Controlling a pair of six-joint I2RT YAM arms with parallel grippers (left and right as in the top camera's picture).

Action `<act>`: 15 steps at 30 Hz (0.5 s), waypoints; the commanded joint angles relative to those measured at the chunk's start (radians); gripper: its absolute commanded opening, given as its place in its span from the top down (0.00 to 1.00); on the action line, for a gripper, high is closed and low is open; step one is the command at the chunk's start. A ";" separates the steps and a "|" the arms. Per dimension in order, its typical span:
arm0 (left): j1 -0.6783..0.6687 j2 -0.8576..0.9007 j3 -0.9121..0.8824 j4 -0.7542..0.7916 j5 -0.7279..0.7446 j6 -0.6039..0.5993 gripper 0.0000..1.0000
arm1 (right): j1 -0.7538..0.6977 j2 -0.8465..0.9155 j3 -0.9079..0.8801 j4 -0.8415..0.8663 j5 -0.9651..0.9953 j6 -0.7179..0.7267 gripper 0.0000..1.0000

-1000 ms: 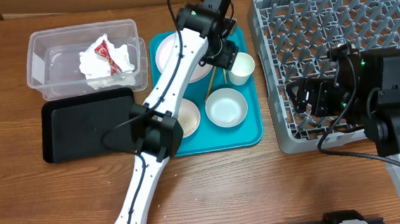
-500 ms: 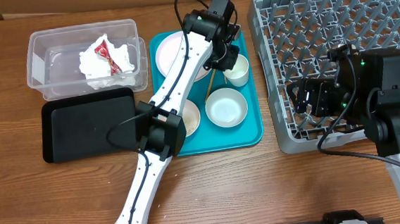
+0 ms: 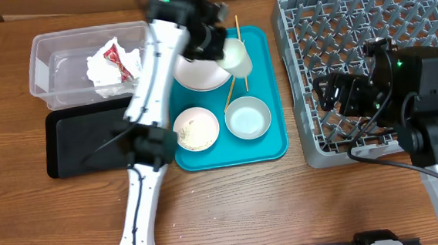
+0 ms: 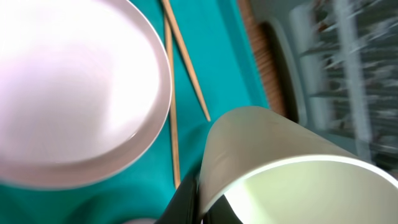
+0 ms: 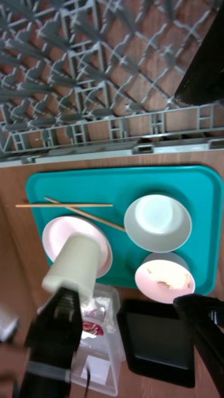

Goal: Sort waste into correct bins and load items into the dishwasher
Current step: 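Lift the cup and hand it to the right gripper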

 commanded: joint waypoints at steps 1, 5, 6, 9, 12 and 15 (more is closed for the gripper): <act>0.044 -0.105 0.035 -0.024 0.179 0.008 0.96 | 0.003 0.020 0.026 0.029 -0.049 0.040 0.00; 0.089 -0.135 0.035 -0.070 0.333 0.066 0.96 | 0.003 0.045 0.026 0.055 -0.132 0.040 0.00; 0.099 -0.139 0.035 -0.085 0.370 0.084 0.96 | 0.003 0.052 0.026 0.060 -0.150 0.040 0.00; 0.122 -0.139 0.034 -0.085 0.478 0.095 0.96 | 0.003 0.074 0.025 0.082 -0.216 0.047 0.00; 0.137 -0.138 0.031 -0.085 0.593 0.139 0.96 | 0.003 0.109 0.025 0.129 -0.330 0.047 0.00; 0.142 -0.138 0.028 -0.085 0.669 0.155 0.96 | 0.003 0.145 0.025 0.173 -0.397 0.047 0.00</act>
